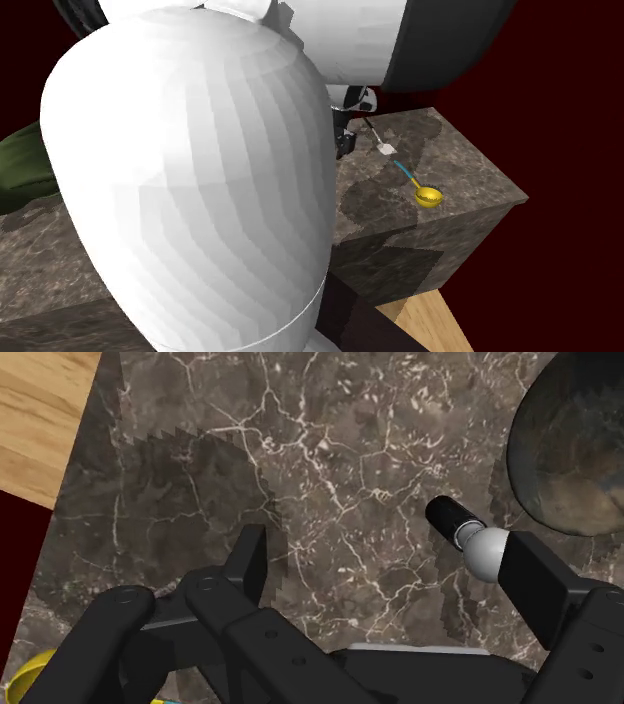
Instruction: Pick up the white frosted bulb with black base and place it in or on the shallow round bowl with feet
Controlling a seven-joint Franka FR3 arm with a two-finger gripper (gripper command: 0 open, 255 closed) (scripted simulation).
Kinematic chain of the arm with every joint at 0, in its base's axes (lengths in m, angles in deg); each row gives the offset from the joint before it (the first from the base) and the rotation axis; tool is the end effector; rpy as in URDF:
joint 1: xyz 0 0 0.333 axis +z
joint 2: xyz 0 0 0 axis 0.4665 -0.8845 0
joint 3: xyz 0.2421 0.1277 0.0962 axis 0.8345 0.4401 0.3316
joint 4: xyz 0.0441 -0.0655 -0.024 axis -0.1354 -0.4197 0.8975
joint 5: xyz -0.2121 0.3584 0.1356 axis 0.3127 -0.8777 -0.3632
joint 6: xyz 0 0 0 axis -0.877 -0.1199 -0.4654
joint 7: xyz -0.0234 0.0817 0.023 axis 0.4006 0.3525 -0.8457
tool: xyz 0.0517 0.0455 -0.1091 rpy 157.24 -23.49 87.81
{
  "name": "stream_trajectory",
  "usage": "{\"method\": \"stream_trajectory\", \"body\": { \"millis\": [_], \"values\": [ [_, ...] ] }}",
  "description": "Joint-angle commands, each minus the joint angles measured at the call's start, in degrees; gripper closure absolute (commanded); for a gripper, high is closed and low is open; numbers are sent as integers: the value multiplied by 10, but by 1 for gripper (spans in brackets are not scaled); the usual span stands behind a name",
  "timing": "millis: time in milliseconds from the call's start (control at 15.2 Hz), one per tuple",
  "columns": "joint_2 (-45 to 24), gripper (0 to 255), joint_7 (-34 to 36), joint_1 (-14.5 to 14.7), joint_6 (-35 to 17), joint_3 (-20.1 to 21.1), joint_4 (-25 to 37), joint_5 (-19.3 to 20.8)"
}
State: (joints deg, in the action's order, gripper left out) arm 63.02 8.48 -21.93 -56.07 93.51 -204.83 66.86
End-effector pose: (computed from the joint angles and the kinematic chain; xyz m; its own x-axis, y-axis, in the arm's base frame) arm 0.5035 0.2669 0.2337 0.9924 -0.1171 -0.0370 -0.1214 -0.9807 -0.1535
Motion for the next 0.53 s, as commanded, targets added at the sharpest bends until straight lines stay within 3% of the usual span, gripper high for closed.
{"method": "stream_trajectory", "body": {
  "millis": [0,462],
  "values": [
    [-42,0,22,9,-19,0,27,13],
    [-196,0,92,58,-56,-18,159,58]
  ]
}}
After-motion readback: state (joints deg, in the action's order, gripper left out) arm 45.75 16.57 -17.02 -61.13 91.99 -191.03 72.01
